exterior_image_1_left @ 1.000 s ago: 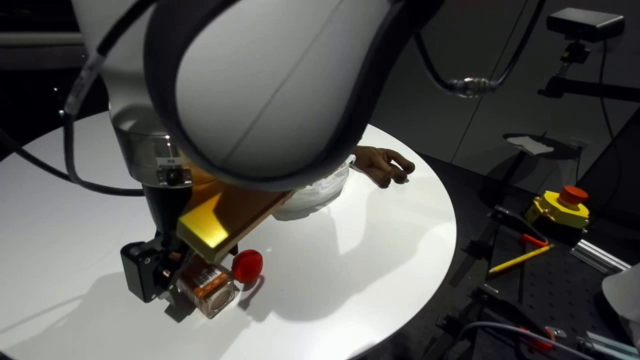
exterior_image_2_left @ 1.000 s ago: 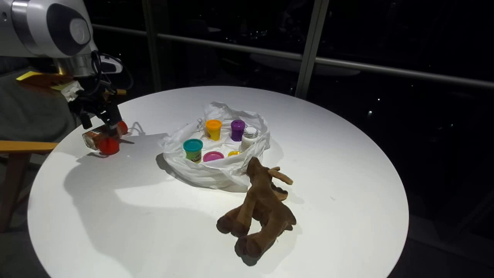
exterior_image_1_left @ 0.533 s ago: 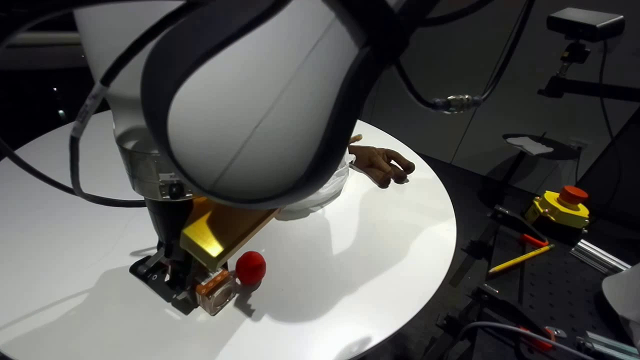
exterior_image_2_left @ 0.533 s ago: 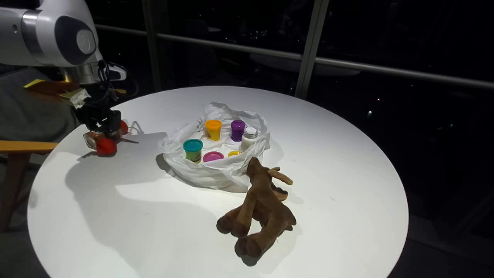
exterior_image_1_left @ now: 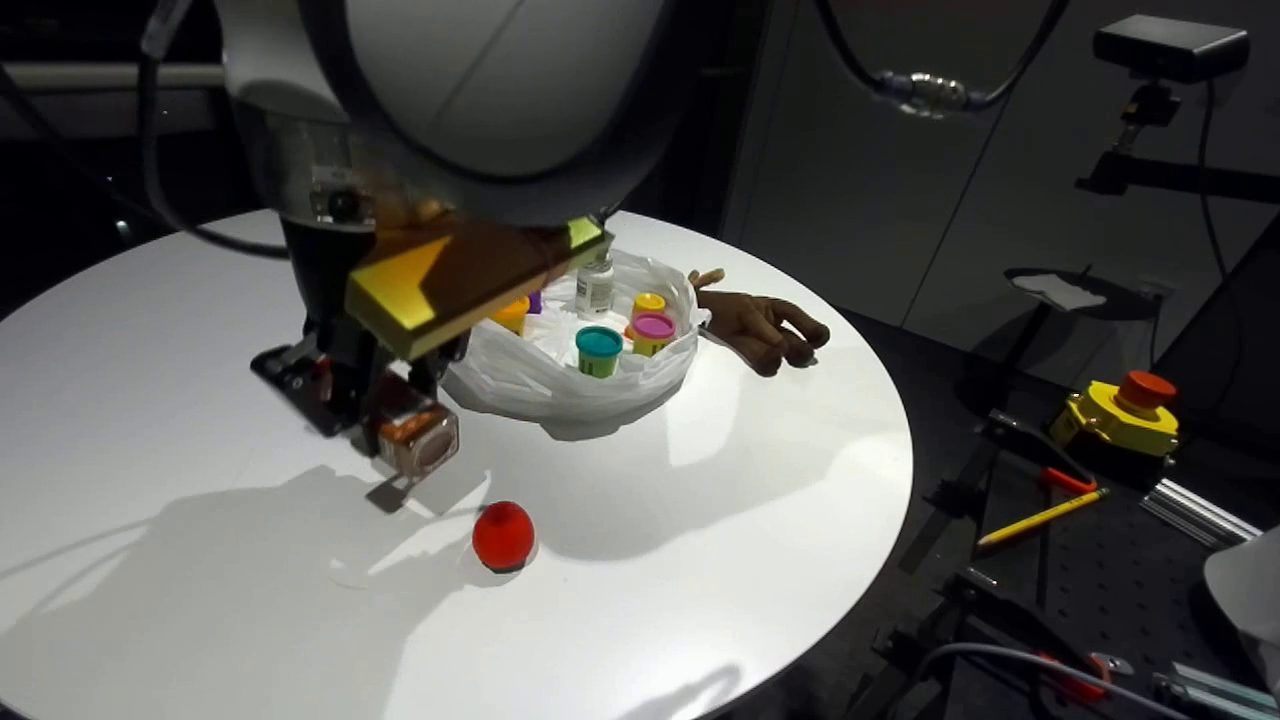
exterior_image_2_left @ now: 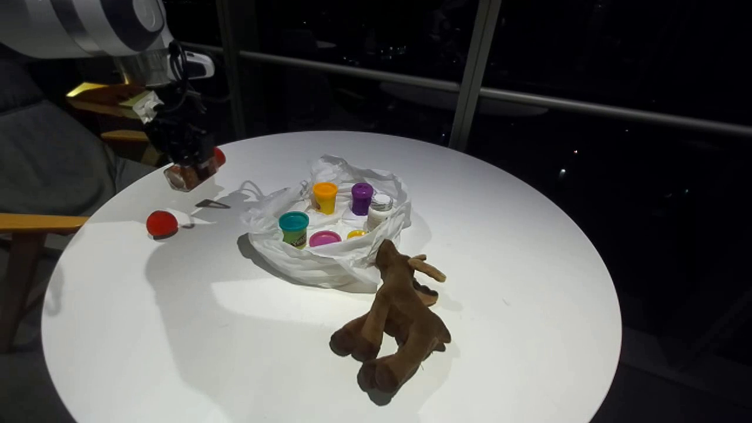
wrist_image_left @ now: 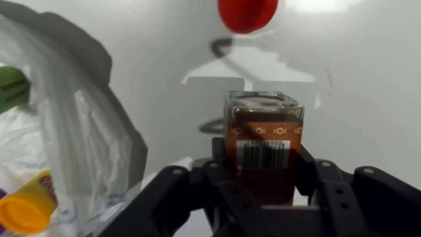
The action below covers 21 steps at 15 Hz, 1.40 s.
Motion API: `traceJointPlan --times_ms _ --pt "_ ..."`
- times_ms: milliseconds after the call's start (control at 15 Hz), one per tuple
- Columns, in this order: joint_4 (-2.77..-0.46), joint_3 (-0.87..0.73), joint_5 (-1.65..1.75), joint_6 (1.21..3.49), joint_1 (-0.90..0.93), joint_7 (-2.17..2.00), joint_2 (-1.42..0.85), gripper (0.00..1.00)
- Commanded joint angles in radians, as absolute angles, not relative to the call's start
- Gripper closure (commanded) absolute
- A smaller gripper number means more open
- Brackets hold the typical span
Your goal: Put all the objects on the table into the plastic bag
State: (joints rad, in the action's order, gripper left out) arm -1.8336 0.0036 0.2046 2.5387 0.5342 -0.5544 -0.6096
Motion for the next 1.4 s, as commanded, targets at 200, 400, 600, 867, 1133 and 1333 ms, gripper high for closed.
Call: traceJointPlan --times_ms 200,400,600,867,1133,1333 --pt "-1.899 -0.155 0.454 2.456 0.536 -0.714 -0.453 0.74" --pt "-1.927 -0.196 0.568 2.474 0.499 -0.782 -0.443 0.75" --pt "-1.949 -0.198 0.643 2.469 0.443 -0.811 -0.454 0.75" --pt "-1.994 -0.167 0.634 2.523 0.355 -0.78 -0.47 0.75" --pt "-2.022 -0.161 0.624 2.633 0.314 -0.785 -0.487 0.76" --pt "-2.043 -0.203 0.653 2.76 0.326 -0.829 -0.497 0.77"
